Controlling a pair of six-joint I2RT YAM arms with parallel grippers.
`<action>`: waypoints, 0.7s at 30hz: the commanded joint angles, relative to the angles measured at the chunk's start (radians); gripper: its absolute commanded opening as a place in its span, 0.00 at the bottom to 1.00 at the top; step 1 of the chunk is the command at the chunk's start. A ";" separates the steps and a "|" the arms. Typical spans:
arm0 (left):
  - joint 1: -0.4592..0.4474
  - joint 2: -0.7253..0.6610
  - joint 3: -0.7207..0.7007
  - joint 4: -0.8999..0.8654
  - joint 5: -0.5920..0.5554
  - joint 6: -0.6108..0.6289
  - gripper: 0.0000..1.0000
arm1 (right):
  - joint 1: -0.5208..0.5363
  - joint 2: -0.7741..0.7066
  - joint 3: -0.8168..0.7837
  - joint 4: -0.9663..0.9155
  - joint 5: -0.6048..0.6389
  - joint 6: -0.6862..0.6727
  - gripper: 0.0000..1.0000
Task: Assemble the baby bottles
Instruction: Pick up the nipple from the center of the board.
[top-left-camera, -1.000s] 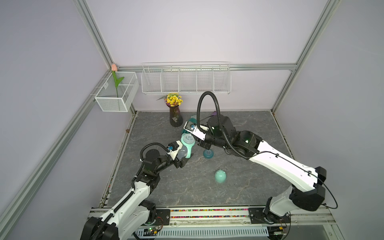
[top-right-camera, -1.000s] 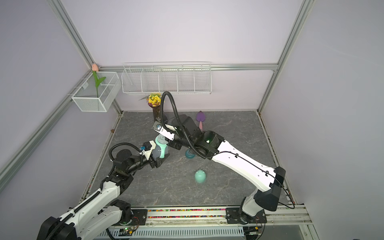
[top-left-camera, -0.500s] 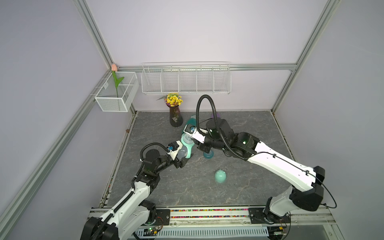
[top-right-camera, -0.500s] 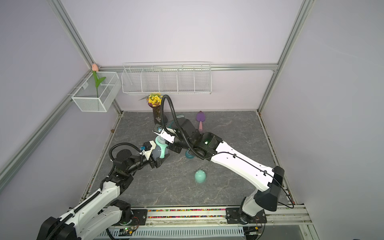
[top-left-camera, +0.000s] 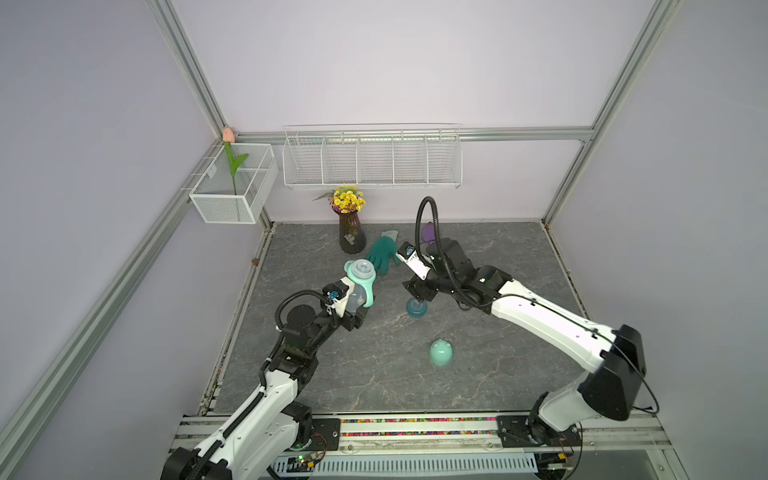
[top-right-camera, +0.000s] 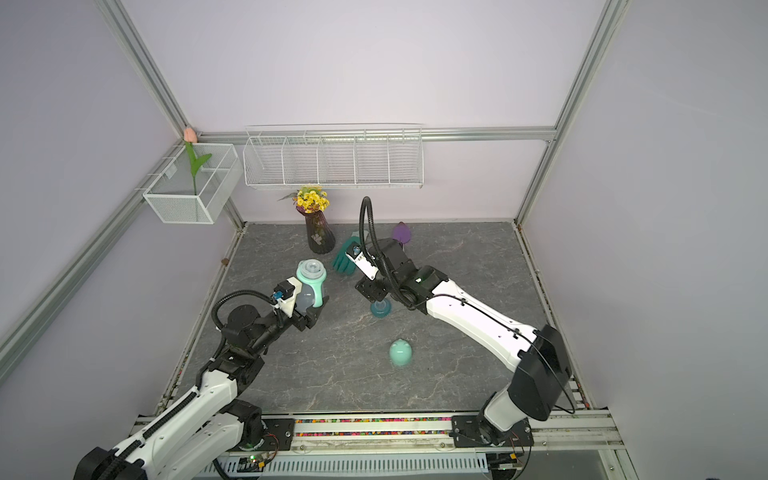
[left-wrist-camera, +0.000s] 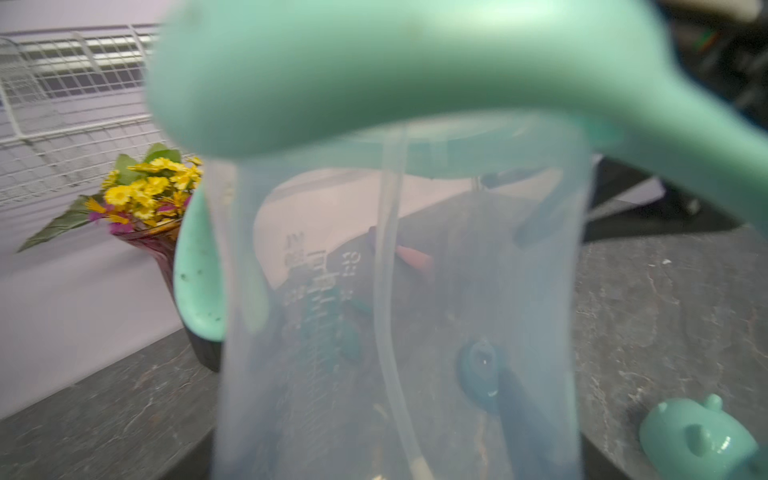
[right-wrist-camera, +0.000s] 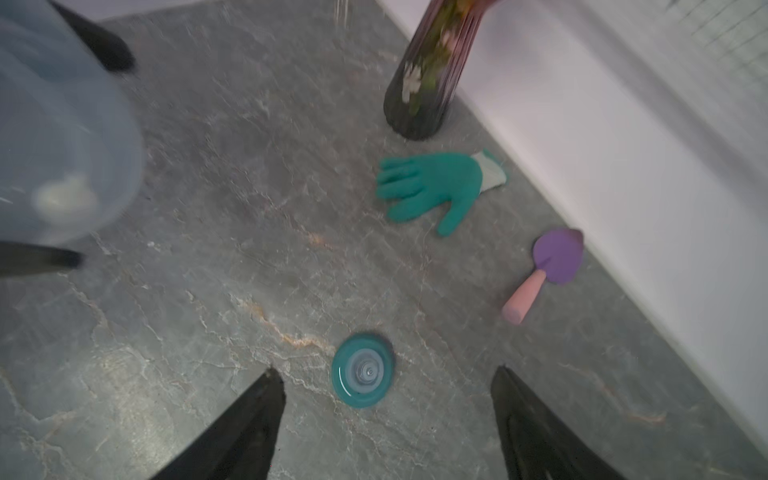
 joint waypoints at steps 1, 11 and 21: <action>0.001 -0.055 -0.025 0.060 -0.063 -0.006 0.00 | -0.036 0.109 -0.047 0.056 -0.091 0.129 0.85; 0.001 -0.063 -0.024 0.054 -0.002 -0.003 0.00 | -0.103 0.341 -0.036 0.050 -0.147 0.255 0.87; 0.001 -0.056 -0.020 0.046 0.008 0.000 0.00 | -0.115 0.388 -0.042 0.036 -0.177 0.277 0.88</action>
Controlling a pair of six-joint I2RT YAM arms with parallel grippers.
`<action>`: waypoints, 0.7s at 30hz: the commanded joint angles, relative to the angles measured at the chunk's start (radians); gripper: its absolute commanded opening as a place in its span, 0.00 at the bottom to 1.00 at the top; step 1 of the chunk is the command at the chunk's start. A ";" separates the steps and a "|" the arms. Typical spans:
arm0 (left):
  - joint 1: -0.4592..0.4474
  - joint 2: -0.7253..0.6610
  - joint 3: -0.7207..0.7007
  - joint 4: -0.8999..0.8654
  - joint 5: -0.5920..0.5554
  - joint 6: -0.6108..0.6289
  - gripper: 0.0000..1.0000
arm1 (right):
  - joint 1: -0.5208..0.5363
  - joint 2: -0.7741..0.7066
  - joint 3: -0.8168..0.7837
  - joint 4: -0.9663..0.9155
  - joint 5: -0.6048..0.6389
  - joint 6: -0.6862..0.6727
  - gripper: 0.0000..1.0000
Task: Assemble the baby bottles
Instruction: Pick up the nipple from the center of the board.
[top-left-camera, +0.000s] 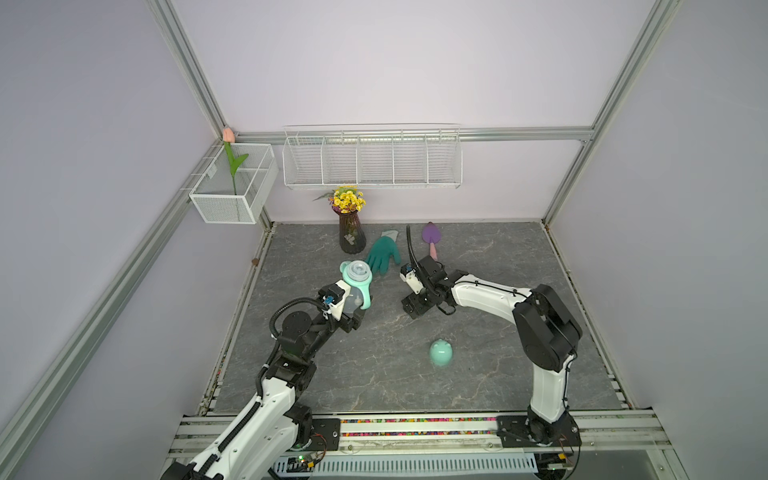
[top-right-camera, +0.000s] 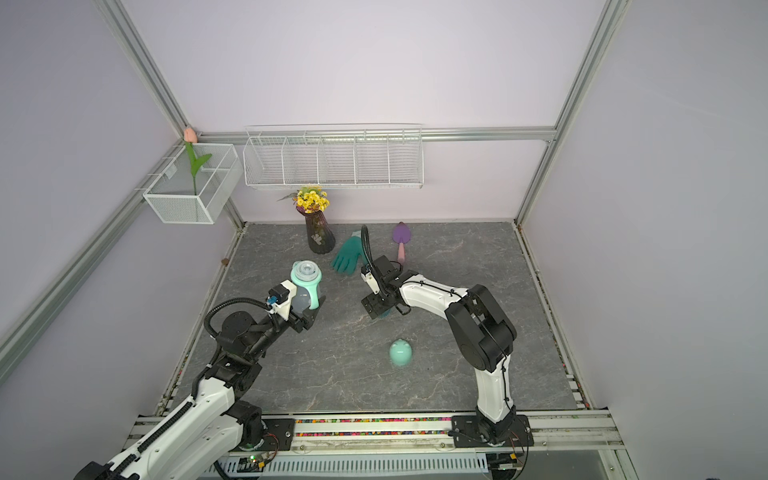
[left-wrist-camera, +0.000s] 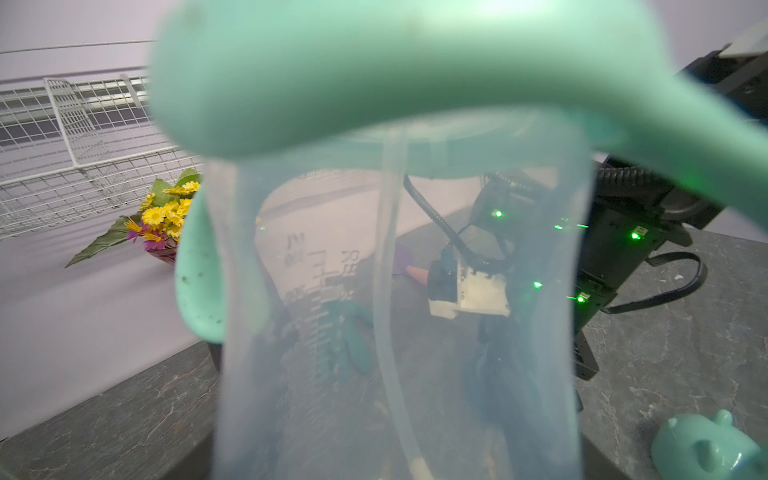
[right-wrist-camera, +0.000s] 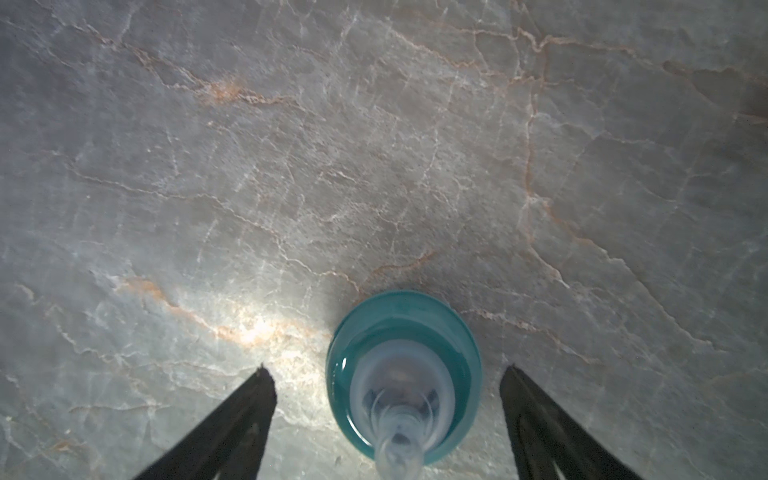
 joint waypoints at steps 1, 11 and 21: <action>0.002 -0.003 0.001 0.027 0.010 0.001 0.00 | -0.007 0.031 -0.005 -0.004 -0.020 0.024 0.87; 0.001 -0.004 0.003 0.027 0.013 0.002 0.00 | -0.005 0.077 -0.010 -0.026 0.033 0.023 0.77; 0.002 0.065 0.019 0.056 0.091 -0.005 0.00 | -0.009 0.015 0.009 -0.090 0.013 0.015 0.53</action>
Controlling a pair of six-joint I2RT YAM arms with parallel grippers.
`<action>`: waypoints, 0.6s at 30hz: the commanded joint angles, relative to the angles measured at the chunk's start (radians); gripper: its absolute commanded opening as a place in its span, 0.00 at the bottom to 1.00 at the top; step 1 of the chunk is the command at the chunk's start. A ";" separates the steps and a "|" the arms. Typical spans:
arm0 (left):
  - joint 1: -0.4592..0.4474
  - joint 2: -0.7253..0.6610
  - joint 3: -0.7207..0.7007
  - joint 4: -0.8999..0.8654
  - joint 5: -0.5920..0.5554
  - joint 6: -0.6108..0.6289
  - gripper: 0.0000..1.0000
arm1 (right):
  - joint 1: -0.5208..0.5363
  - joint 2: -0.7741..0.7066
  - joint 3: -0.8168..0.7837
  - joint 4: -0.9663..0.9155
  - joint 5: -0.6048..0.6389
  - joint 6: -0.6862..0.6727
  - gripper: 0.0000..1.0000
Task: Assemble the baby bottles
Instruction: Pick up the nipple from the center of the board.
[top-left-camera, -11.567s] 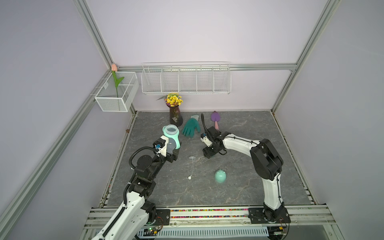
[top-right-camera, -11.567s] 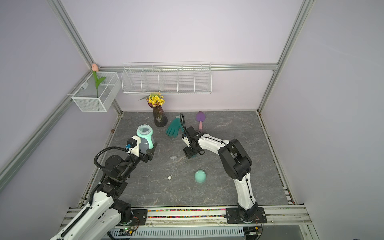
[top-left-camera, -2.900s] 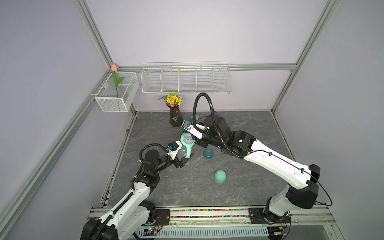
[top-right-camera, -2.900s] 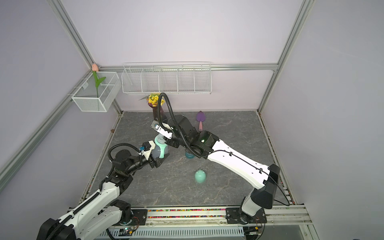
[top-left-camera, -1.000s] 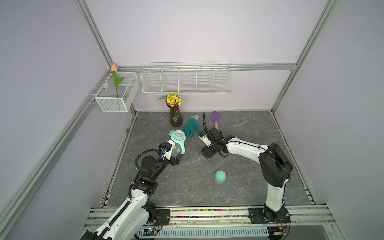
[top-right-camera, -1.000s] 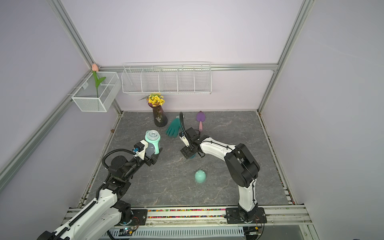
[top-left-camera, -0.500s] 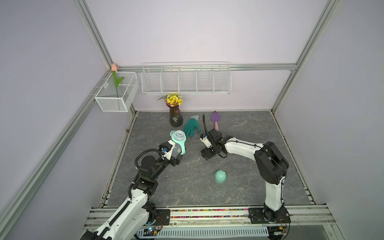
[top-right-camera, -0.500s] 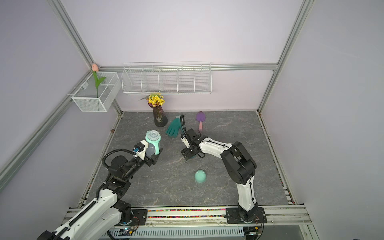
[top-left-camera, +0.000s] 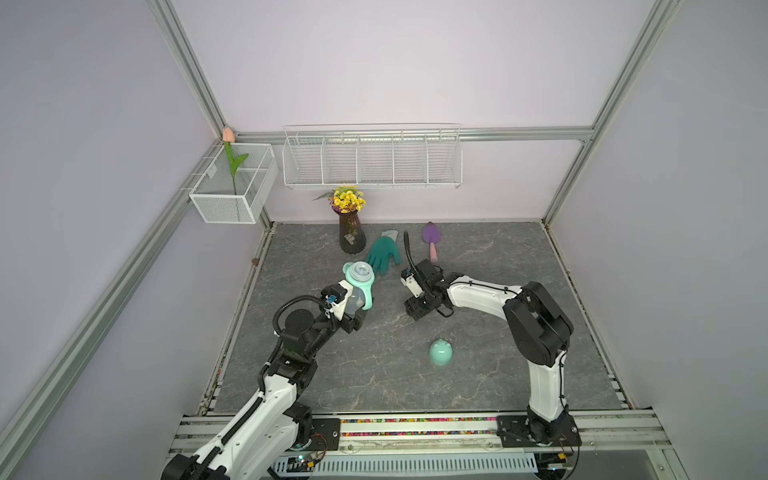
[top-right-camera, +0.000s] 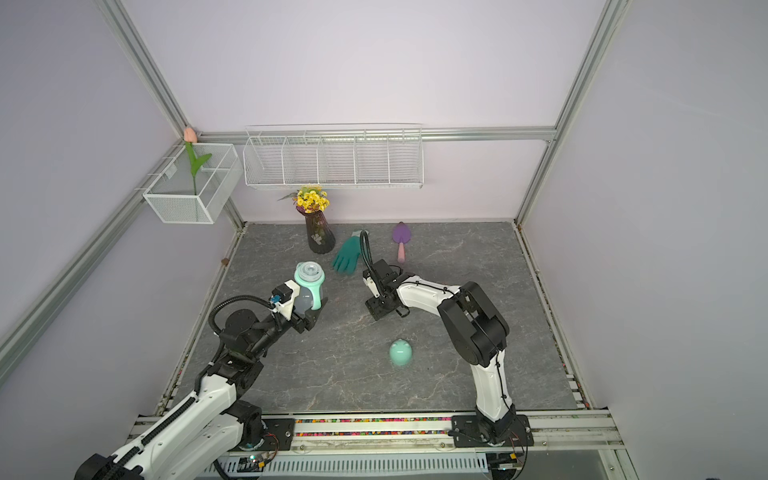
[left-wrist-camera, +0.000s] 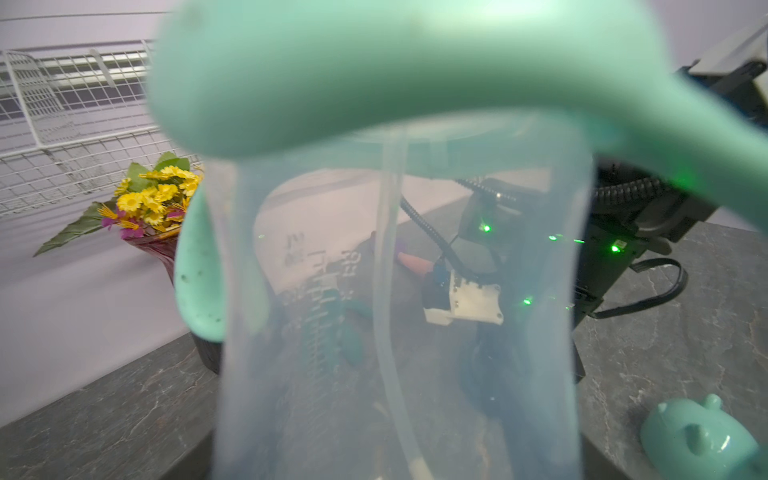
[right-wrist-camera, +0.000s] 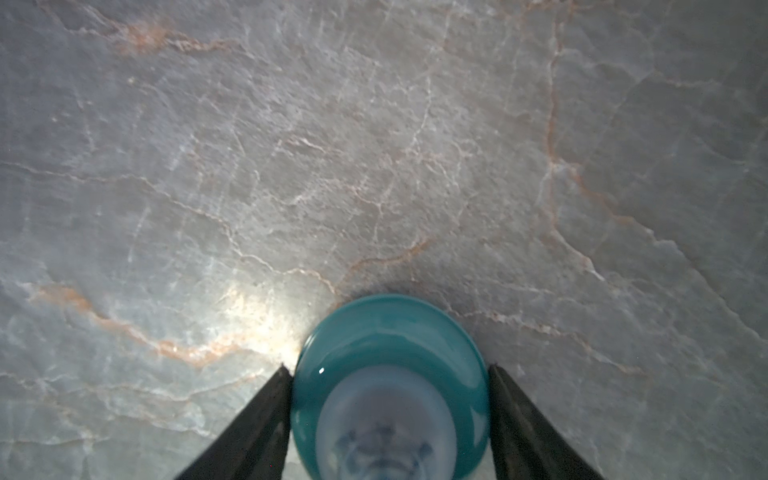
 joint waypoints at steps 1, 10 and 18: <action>0.002 0.027 0.023 0.054 0.075 -0.006 0.00 | -0.010 -0.066 0.015 -0.091 -0.021 -0.003 0.52; 0.000 0.081 0.111 -0.060 0.312 0.011 0.00 | -0.067 -0.321 0.123 -0.252 -0.122 -0.050 0.51; -0.005 0.089 0.158 -0.156 0.457 0.042 0.00 | -0.087 -0.503 0.282 -0.400 -0.321 -0.114 0.49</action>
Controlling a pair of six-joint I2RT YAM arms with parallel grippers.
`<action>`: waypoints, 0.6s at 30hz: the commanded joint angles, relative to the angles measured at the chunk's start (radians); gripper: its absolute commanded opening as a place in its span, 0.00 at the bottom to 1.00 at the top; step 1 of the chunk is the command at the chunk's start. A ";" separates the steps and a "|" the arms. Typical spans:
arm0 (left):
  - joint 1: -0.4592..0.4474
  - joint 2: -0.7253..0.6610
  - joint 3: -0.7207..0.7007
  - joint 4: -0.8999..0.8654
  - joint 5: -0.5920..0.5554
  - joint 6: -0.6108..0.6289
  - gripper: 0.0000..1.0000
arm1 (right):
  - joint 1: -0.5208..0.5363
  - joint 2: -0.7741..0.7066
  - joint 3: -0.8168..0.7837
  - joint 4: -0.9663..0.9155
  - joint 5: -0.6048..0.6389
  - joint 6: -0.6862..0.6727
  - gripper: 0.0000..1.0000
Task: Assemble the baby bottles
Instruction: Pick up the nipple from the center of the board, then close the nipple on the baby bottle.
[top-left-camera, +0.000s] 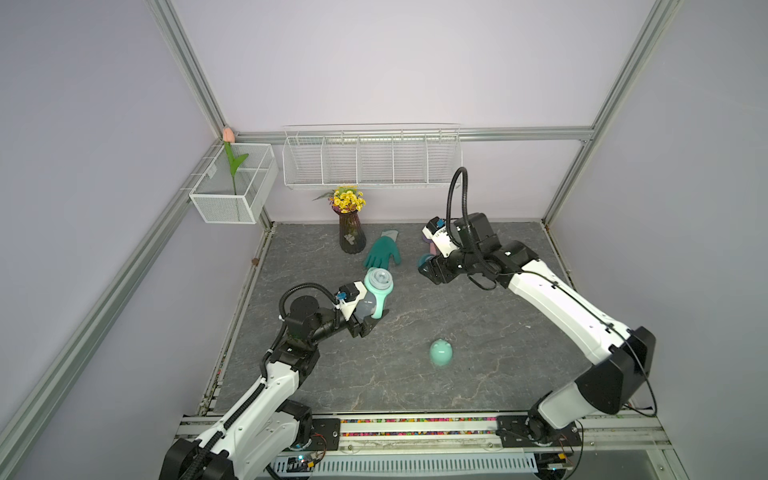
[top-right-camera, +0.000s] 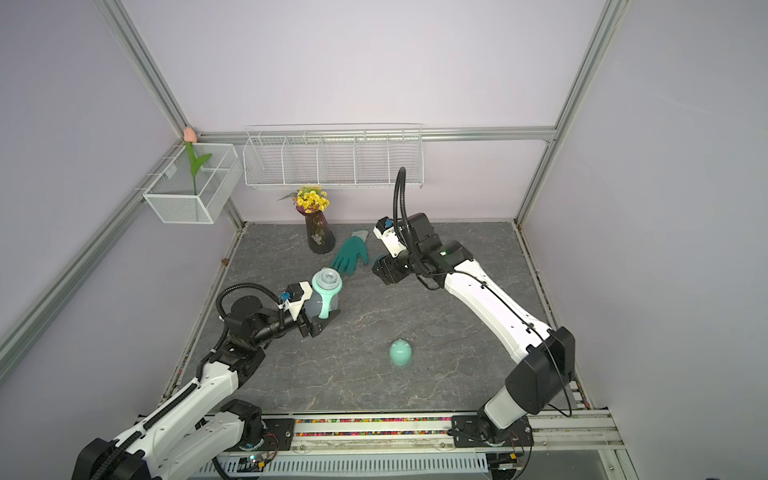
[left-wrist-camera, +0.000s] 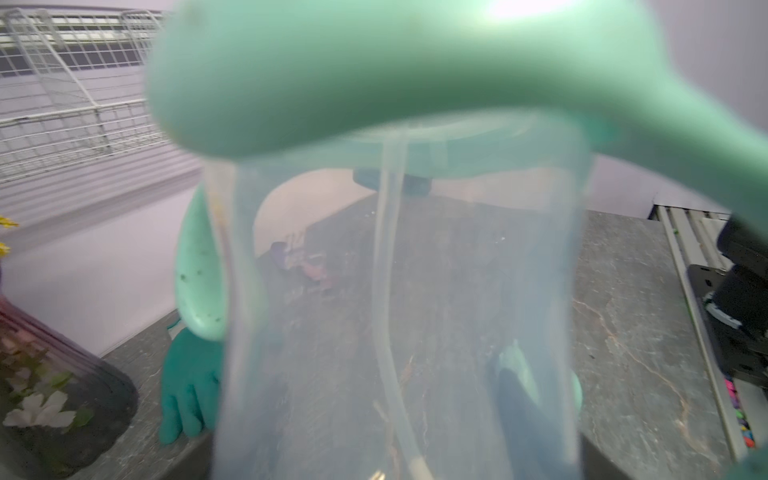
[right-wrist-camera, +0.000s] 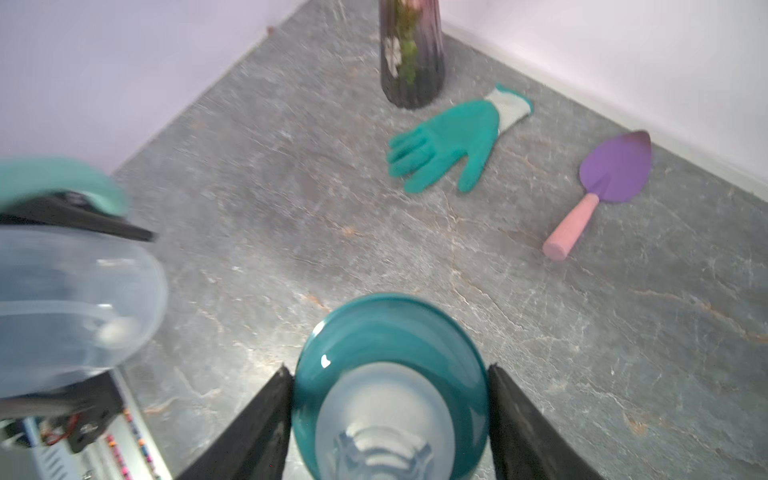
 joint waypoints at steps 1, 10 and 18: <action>-0.006 0.010 0.052 -0.052 0.114 0.027 0.00 | 0.001 -0.054 0.046 -0.102 -0.169 -0.043 0.48; -0.033 0.042 0.092 -0.133 0.172 0.073 0.00 | 0.046 -0.077 0.087 -0.103 -0.369 -0.036 0.46; -0.041 0.052 0.116 -0.184 0.202 0.109 0.00 | 0.117 -0.007 0.176 -0.153 -0.432 -0.082 0.46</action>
